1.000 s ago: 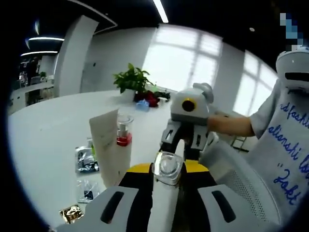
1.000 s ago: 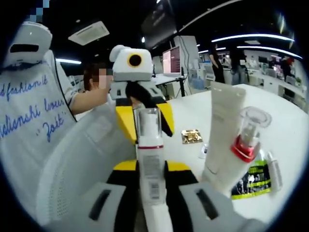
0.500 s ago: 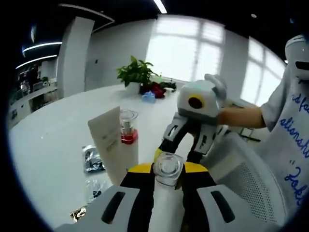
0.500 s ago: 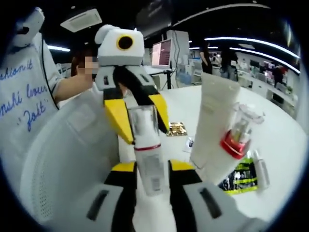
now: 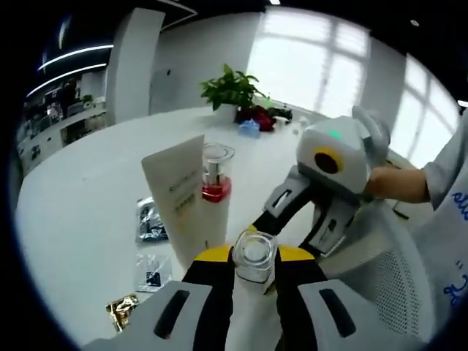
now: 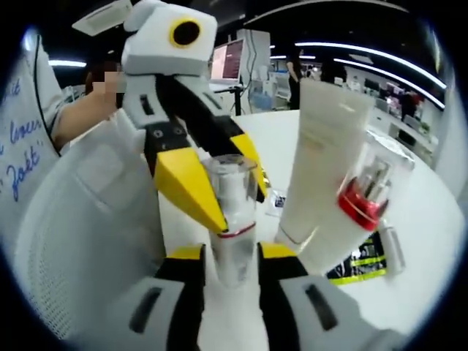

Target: Arrange the skincare products in the storage area until every visible bottle or jar stands upright without overlapping.

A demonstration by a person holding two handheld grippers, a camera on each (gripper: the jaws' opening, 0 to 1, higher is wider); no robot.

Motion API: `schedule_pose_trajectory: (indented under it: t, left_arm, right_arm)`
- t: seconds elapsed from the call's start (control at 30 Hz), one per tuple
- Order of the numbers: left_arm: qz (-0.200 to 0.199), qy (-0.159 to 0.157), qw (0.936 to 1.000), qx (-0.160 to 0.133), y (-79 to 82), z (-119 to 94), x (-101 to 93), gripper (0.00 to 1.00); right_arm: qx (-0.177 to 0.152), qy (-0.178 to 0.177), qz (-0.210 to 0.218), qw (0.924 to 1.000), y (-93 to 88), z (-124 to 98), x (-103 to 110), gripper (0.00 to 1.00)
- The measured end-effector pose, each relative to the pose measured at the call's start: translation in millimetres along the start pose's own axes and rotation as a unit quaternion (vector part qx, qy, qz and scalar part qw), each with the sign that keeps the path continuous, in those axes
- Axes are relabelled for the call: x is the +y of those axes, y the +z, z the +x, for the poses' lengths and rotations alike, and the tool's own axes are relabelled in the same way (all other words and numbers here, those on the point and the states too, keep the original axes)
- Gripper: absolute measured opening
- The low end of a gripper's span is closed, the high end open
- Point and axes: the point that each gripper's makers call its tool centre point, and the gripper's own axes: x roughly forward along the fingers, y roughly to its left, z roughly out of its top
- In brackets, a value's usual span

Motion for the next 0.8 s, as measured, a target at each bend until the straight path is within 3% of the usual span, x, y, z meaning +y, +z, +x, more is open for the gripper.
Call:
schedule_pose_trajectory:
  t: [0.63, 0.8]
  left_arm:
    - [0.057, 0.015, 0.9969, 0.052, -11.2, 20, 6.4, 0.17]
    - [0.062, 0.012, 0.9968, 0.05, -9.8, 21, 8.0, 0.18]
  right_arm:
    - [0.013, -0.002, -0.015, 0.9998, -16.6, 13, -12, 0.22]
    - [0.004, -0.001, -0.012, 0.9999, -14.6, 14, -14, 0.22]
